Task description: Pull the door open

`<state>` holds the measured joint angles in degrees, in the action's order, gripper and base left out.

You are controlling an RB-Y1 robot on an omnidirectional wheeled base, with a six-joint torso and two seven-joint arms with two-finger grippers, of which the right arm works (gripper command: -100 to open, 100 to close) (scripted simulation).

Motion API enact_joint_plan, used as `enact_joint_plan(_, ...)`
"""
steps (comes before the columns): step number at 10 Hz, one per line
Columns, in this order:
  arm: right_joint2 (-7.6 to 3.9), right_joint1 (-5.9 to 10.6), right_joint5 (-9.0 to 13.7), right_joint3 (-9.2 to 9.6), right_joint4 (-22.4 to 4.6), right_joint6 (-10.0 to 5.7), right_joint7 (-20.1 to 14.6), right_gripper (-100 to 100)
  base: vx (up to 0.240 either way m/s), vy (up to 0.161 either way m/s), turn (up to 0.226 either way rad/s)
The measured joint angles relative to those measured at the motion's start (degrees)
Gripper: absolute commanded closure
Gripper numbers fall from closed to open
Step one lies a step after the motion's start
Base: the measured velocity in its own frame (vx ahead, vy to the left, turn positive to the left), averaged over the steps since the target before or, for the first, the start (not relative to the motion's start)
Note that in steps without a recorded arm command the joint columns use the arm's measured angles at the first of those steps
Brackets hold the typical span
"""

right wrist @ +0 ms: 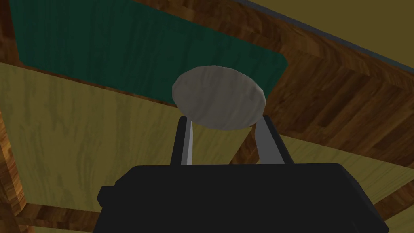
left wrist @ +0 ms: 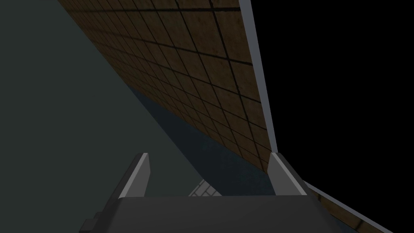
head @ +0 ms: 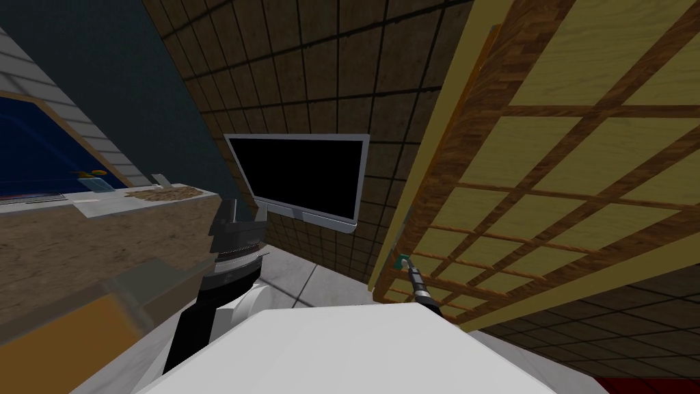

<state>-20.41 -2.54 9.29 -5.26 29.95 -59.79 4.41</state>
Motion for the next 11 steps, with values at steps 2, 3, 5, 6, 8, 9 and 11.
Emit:
enact_joint_plan(2,-0.11,0.53,0.86,0.72,-0.53,-0.10,-3.17,100,-0.055,-0.019,0.023)
enact_joint_plan(3,-0.08,0.76,1.07,0.96,-0.87,-0.19,-4.61,100,-0.044,-0.018,0.006)
enact_joint_plan(5,0.09,1.55,1.63,1.49,-1.86,-0.34,-7.36,100,-0.022,-0.010,0.010)
enact_joint_plan(6,0.12,1.29,1.70,1.55,-1.25,0.01,-7.77,100,-0.027,-0.011,0.019)
enact_joint_plan(8,0.05,2.13,2.51,2.23,-2.29,-0.15,-10.73,100,-0.049,-0.022,0.018)
enact_joint_plan(9,0.18,1.61,2.77,2.44,-1.44,0.05,-12.02,100,-0.019,-0.013,0.004)
enact_joint_plan(11,0.38,1.17,2.87,2.52,-0.27,0.86,-12.58,100,-0.010,-0.004,0.004)
